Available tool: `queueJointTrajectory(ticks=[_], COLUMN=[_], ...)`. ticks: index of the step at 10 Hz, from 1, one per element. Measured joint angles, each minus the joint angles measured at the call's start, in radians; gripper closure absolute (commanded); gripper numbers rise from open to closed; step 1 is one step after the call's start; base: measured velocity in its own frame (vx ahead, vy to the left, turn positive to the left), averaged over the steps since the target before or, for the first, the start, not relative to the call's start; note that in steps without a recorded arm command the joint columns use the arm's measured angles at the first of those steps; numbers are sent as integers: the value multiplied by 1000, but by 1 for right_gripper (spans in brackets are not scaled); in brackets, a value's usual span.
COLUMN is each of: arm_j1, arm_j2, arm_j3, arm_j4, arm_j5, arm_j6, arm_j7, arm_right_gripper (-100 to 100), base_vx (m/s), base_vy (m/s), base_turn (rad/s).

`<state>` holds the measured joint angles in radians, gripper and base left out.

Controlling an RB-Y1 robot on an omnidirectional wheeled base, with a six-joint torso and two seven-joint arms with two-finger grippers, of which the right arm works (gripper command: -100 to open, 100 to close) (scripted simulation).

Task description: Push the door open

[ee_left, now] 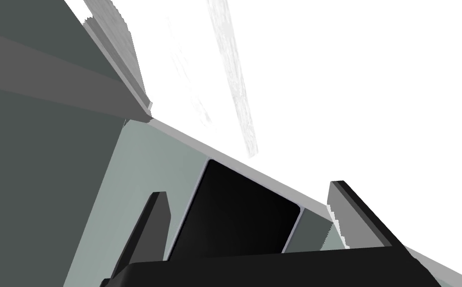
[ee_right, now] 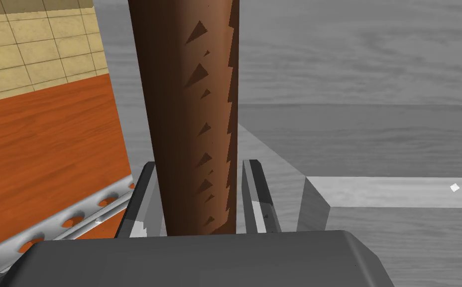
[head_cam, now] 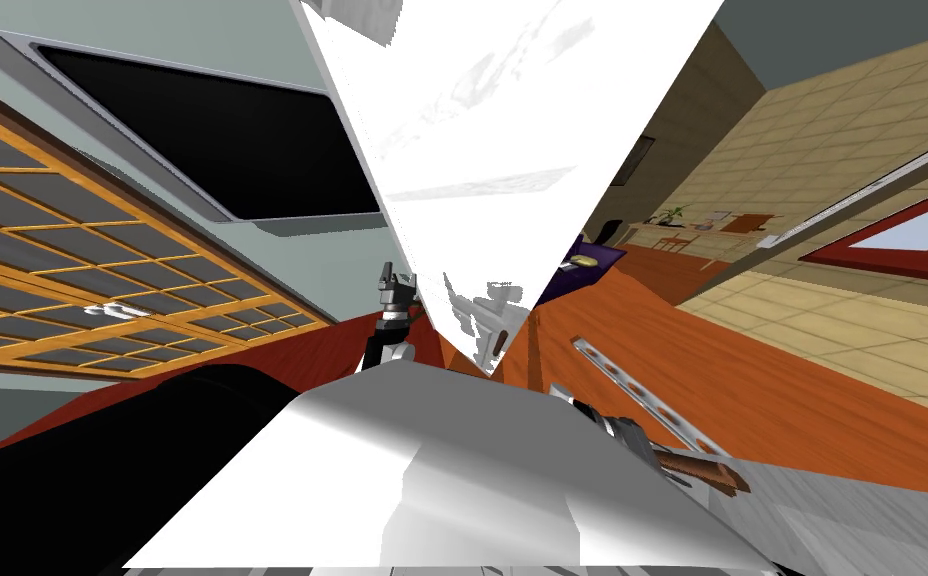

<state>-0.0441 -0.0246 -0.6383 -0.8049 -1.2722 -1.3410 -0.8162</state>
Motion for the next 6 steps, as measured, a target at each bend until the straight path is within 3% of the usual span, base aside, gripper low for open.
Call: queueJointTrajectory(ticks=[4,5,6], arm_j1=[-41,-33,-42], arm_j2=[-2,13,16], arm_j3=[-35,-42,-50], arm_j4=[55,25,34], arm_j5=[-26,-33,-38], arm_j6=[-58,-63,-77], arm_j7=[-2,14,18], arm_right_gripper=[100,100,100], base_vx=[-12,-17,-7], base_vy=[-96,-99,-109], base_turn=[71,57,63])
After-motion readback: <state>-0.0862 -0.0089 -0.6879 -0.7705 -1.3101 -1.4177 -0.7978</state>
